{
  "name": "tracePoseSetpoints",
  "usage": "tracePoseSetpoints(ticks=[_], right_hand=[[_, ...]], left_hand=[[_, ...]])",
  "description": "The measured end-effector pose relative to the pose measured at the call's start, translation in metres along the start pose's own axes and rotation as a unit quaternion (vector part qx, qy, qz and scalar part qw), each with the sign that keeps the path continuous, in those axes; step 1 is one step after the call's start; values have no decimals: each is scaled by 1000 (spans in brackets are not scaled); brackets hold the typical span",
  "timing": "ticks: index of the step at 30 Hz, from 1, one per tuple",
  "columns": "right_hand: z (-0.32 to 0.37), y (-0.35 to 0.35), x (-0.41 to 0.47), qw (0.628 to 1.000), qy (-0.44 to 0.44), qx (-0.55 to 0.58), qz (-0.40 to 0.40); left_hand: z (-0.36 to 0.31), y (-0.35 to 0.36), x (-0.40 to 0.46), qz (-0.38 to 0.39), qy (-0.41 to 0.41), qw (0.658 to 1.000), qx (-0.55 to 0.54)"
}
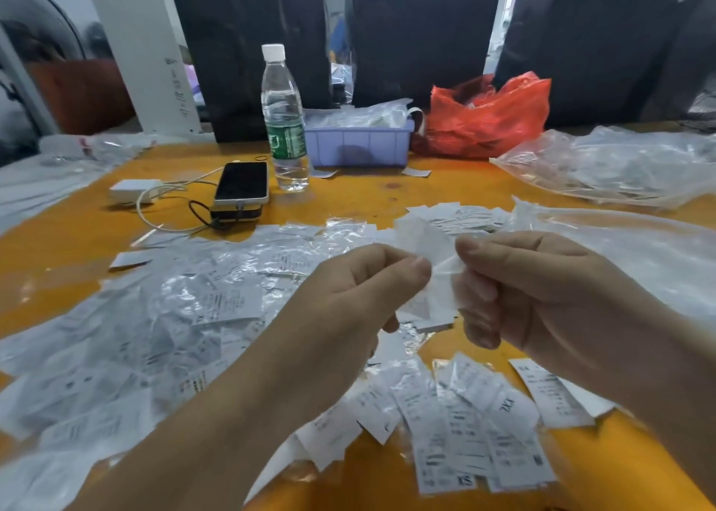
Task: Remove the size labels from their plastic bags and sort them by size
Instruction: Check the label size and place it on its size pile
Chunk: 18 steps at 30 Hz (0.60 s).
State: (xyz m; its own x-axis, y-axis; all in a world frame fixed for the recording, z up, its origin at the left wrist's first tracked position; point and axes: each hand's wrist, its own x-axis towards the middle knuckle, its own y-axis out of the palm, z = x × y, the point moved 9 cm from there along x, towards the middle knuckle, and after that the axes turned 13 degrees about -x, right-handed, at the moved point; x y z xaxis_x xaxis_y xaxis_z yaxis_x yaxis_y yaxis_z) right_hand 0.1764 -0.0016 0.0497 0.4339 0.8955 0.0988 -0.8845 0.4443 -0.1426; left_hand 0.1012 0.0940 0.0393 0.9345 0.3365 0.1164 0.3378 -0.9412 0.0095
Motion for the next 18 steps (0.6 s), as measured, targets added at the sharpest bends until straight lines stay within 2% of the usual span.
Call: tracePoseSetpoints(ticks=[3,6,14,18], right_hand=[[-5,6,-3,1000,2,2,31],[-10,6,-2,1000,-3,-7,22],[-6,-3,-2,998,-33,-56,-9],[-4,-7,-3,996,-42,-70,-45]], left_hand=[[3,5,1,8,-4,1000,-26],[-2,4,2,-1,18,999,-49],[-5,-1,-1,-13,40,998,40],[2,-4,2,-15,17,999,48]])
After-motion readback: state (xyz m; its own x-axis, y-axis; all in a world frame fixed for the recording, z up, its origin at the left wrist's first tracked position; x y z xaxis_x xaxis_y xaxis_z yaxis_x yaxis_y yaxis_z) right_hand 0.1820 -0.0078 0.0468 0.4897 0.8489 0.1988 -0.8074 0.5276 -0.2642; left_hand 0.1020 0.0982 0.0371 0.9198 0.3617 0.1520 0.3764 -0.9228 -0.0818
